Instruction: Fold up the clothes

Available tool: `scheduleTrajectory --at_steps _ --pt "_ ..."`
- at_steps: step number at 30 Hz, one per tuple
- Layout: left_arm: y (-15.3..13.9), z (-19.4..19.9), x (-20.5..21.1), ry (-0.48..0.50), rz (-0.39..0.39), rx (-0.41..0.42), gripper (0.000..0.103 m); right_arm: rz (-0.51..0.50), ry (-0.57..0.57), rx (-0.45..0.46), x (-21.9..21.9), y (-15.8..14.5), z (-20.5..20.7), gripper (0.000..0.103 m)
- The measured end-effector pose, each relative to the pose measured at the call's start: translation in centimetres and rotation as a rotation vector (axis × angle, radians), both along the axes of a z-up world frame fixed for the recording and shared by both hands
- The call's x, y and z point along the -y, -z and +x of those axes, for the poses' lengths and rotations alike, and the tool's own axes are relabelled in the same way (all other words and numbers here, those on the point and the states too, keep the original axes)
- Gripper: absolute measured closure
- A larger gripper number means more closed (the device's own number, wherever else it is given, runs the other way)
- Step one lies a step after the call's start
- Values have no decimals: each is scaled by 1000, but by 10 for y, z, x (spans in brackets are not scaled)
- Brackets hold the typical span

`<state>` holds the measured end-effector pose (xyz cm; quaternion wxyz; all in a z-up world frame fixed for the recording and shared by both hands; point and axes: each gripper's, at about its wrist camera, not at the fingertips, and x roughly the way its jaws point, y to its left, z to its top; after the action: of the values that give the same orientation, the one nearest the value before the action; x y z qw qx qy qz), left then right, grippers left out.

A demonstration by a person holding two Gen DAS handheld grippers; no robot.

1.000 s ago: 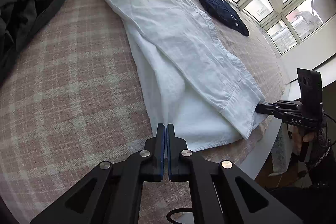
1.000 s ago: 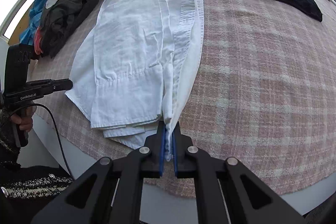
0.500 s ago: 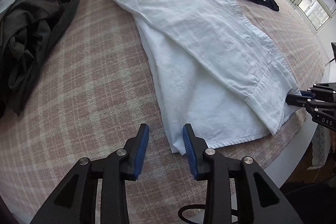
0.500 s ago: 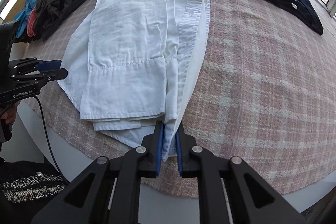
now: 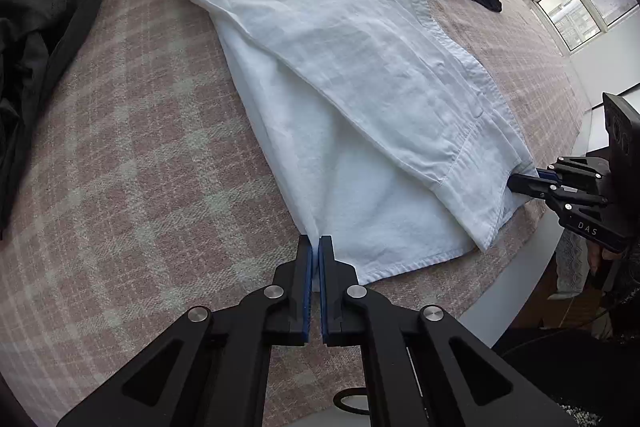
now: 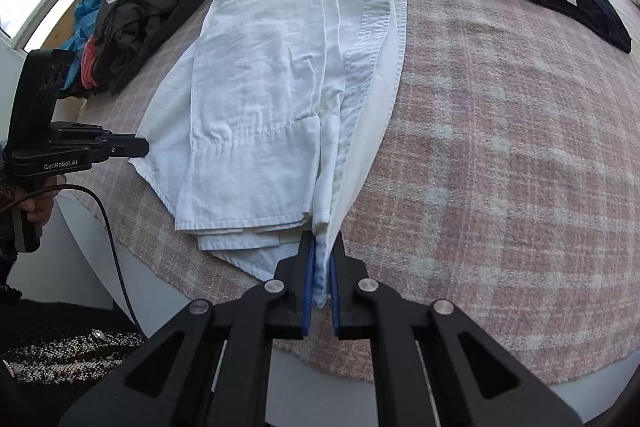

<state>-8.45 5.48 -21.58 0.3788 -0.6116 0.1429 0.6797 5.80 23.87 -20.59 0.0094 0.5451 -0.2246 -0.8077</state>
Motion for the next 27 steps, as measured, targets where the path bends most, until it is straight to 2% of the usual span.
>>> scheduleTrajectory --at_steps 3,10,16,19,22,24,27 --pt "-8 -5 11 -48 74 41 101 -135 42 -39 -15 -5 3 97" --pt "-41 -14 21 -122 270 119 101 -364 138 -166 -49 -37 4 97" --pt "-71 -49 22 -162 417 159 101 -468 217 -295 -87 -77 -29 97" --pt "-80 -75 12 -172 475 169 101 -468 229 -336 -108 -88 -62 97" --pt "-79 -112 -6 -179 481 146 101 -416 226 -336 -125 -89 -111 97" --pt "-77 -138 -20 -183 477 125 101 -357 219 -298 -136 -81 -148 97" --pt "-67 -178 -33 -193 443 97 99 -245 205 -182 -153 -61 -204 90"
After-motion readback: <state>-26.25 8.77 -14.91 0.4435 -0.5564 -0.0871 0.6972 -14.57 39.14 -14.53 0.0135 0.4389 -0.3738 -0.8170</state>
